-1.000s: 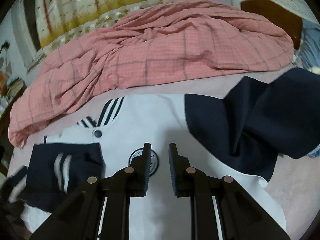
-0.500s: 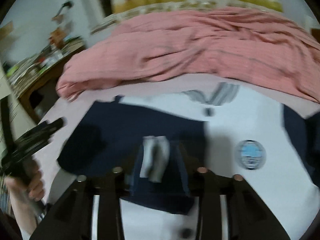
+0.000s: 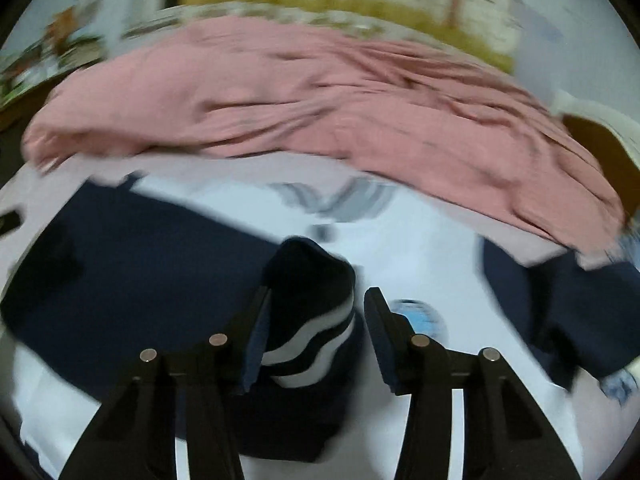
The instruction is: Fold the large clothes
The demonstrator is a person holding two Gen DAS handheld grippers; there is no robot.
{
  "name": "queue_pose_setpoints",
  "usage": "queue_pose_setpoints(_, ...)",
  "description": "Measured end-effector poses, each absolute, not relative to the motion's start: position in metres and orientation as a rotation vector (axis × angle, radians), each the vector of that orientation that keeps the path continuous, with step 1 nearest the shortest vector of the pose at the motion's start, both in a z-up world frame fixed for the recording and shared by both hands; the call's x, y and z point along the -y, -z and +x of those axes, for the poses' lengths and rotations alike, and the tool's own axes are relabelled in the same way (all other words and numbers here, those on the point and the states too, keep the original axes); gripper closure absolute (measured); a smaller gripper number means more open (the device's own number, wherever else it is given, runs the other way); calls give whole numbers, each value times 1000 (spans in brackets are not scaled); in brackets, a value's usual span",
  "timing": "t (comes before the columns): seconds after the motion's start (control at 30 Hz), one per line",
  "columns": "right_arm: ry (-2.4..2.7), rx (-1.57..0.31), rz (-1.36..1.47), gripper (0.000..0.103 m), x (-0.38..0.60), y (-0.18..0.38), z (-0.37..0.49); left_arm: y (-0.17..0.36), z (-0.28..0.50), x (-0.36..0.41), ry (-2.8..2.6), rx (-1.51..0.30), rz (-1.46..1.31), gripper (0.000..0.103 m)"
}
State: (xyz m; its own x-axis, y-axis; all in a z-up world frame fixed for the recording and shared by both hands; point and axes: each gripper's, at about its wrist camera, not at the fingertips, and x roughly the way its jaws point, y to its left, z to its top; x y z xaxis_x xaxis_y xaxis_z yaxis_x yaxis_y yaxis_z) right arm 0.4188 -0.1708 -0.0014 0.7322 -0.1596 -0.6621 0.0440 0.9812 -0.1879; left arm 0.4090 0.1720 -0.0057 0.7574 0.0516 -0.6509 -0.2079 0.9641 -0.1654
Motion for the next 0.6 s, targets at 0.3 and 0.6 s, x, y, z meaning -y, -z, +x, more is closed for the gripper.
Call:
queue_pose_setpoints(0.3,15,-823,281,41,305,-3,426,2,407,-168,-127,-684,-224,11)
queue_pose_setpoints(0.6,-109,-1037,390,46,290,50,448,6,410,-169,-112,-702,-240,11)
